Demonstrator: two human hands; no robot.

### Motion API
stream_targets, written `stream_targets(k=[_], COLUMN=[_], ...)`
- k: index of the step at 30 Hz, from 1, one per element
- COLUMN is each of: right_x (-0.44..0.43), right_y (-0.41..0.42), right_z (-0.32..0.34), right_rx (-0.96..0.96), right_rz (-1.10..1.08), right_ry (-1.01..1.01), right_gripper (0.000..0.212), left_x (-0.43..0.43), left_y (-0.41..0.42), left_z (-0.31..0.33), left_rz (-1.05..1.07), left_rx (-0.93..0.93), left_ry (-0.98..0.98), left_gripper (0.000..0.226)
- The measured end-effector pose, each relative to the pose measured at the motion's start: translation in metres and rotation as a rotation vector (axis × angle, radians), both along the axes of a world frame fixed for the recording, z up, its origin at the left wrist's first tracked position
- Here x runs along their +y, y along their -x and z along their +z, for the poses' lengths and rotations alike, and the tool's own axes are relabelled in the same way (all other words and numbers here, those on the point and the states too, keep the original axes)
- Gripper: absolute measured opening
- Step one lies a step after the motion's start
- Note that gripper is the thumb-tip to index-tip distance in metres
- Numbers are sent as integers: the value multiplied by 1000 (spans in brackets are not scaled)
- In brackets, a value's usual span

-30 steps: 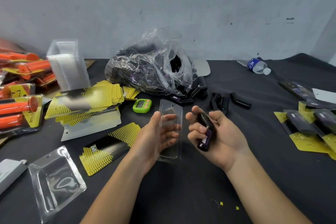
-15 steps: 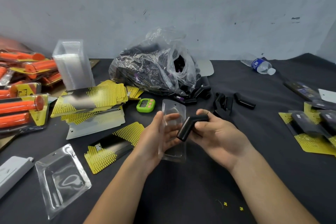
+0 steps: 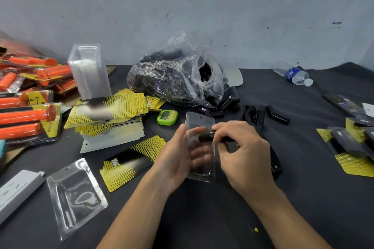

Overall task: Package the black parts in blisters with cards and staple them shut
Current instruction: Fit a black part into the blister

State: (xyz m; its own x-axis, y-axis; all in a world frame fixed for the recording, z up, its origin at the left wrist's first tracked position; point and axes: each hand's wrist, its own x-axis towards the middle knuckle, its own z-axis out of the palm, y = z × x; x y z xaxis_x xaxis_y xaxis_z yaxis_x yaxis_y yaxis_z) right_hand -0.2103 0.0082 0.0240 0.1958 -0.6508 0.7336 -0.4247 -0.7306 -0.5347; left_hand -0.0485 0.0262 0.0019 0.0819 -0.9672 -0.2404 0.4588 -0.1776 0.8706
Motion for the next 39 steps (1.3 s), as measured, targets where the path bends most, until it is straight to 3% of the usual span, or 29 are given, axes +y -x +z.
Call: stream_targets(k=[3, 8, 14, 21, 27, 30, 34, 37, 39], right_x=[4, 3, 1, 0, -8, -9, -12, -17, -21], right_y=[-4, -4, -5, -6, 2, 3, 3, 1, -1], right_z=[-1, -3, -12, -10, -8, -10, -15, -18, -20], right_rx=[59, -26, 119, 154, 379, 303, 81, -159, -463], right_rz=[98, 108, 67, 185, 184, 117, 42, 99, 266], right_ry=[7, -315, -273, -195, -234, -211, -203, -408, -681], right_gripper=[38, 26, 32, 34, 48, 46, 43, 40, 35], left_x=[1, 3, 4, 5, 7, 6, 5, 4, 4], left_y=[1, -3, 1, 5, 8, 9, 3, 0, 2], left_z=[1, 6, 3, 0, 1, 2, 2, -2, -4], left_rz=[-2, -40, -123, -235, -251, -232, -255, -281, -246], left_rx=[-12, -34, 42, 77, 144, 114, 234, 222, 49], left_ry=[8, -7, -52, -55, -6, 11, 123, 181, 207], left_gripper=[56, 54, 55, 48, 46, 45, 46, 50, 54])
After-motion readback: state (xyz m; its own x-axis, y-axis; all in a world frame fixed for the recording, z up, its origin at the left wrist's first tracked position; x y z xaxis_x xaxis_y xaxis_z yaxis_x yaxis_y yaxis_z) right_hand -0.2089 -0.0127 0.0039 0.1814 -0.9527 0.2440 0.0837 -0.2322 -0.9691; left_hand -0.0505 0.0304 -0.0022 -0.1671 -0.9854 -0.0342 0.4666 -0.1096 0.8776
